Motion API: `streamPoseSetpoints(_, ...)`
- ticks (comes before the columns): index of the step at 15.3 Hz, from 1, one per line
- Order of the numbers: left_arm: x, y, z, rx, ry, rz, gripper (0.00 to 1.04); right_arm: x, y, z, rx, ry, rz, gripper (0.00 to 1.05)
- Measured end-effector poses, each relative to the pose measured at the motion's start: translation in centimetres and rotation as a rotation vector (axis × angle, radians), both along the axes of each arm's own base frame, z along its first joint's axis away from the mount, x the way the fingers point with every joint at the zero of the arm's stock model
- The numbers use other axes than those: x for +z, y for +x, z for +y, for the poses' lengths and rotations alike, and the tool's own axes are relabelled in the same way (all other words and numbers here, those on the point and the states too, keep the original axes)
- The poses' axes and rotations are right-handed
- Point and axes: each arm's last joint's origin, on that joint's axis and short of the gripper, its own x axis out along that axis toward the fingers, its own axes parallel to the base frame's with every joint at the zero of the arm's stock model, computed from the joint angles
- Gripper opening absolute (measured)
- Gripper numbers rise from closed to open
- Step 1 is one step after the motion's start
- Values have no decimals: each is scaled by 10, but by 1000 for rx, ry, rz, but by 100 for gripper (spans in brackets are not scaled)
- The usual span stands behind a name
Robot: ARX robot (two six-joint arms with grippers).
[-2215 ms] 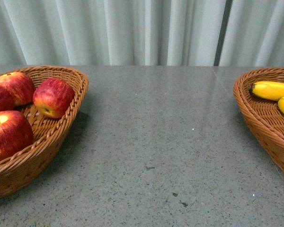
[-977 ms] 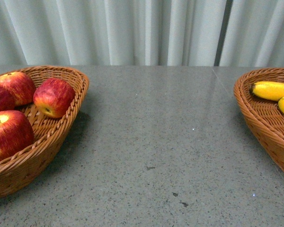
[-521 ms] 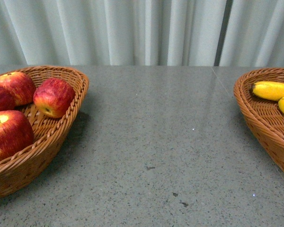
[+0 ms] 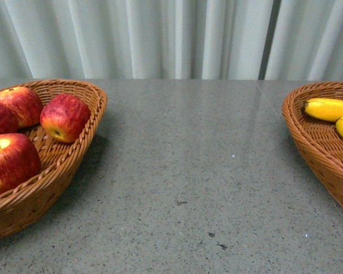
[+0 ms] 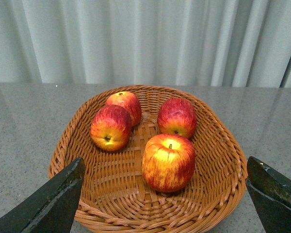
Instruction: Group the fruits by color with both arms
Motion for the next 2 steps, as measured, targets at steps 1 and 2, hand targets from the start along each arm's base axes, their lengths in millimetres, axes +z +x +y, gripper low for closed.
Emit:
streamPoseSetpoints(1,0,0,0,0,0,0,98,0,0,0,0,0,0,98)
streamPoseSetpoints(2,0,0,0,0,0,0,98,0,0,0,0,0,0,98)
